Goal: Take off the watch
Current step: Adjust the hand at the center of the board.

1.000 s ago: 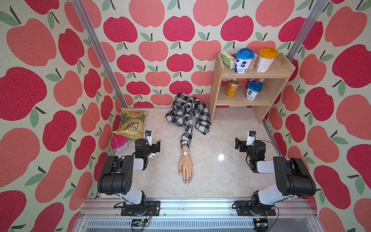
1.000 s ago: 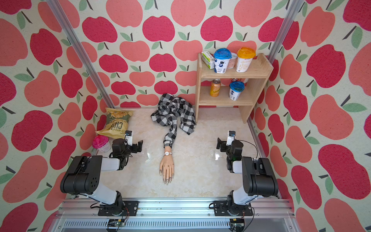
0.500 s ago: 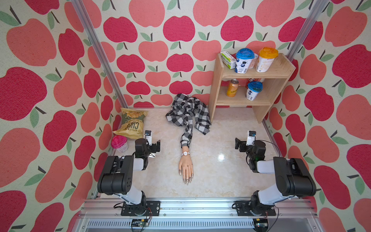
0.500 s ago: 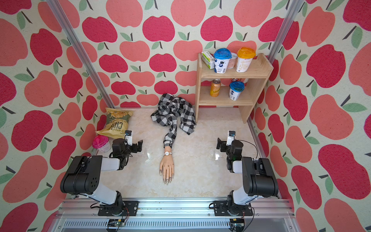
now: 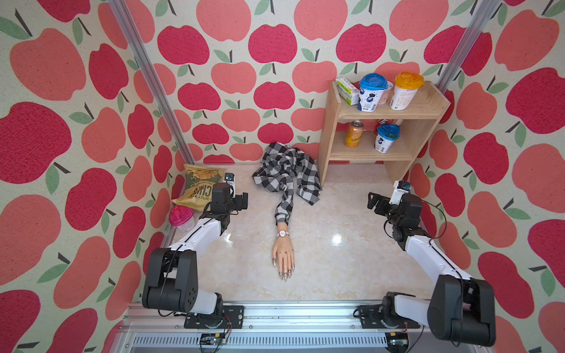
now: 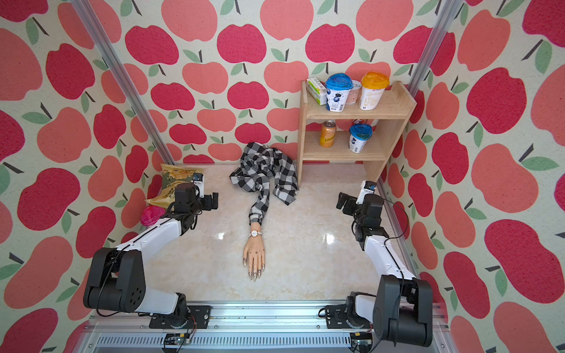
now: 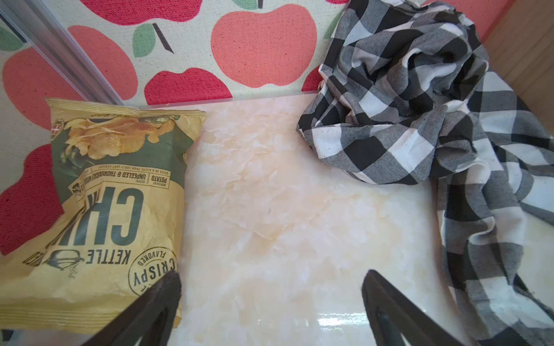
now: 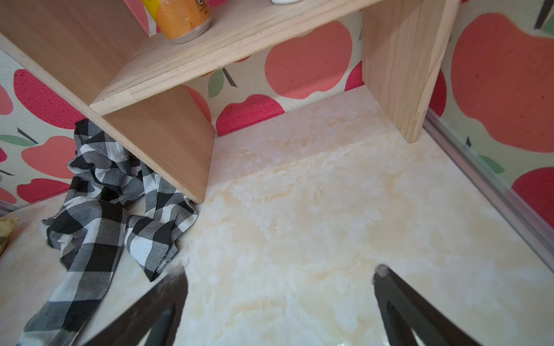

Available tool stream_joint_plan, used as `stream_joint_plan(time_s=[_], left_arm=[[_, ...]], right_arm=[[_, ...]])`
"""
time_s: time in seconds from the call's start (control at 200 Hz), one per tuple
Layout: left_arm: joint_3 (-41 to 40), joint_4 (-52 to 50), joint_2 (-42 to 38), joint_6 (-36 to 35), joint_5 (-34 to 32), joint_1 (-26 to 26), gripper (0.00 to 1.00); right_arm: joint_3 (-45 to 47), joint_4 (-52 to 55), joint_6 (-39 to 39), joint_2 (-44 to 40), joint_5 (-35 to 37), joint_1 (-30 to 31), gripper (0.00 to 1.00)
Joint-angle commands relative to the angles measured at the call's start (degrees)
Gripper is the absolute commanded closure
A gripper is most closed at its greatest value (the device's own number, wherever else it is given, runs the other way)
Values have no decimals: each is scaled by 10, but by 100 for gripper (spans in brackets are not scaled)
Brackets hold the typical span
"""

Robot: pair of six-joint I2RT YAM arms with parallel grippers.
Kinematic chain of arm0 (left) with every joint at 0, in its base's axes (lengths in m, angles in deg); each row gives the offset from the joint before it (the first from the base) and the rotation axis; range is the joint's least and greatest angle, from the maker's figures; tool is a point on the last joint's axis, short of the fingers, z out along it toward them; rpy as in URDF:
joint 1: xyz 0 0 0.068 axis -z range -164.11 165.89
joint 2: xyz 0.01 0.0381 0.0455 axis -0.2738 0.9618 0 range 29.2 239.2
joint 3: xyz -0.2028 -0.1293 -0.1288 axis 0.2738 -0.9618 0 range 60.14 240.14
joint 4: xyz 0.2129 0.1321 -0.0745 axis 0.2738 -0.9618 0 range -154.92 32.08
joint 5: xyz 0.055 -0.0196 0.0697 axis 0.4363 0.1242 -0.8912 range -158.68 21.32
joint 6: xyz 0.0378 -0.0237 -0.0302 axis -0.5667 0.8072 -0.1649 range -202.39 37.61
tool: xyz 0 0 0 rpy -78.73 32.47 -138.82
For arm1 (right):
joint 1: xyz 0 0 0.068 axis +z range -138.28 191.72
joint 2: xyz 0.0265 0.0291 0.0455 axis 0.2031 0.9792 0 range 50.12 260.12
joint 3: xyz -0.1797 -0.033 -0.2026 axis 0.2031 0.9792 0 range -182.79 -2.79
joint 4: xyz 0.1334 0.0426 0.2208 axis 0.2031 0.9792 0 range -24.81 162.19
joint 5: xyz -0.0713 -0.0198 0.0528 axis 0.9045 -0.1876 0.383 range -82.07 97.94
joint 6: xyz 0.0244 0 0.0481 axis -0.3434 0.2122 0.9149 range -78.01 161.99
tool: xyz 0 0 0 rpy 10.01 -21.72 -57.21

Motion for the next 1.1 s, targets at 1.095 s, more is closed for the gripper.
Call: stream_joint_plan(time_s=[1.095], left_arm=[[60, -587, -264, 277, 43, 117, 5]], right_arm=[[-558, 601, 300, 435, 240, 683, 4]])
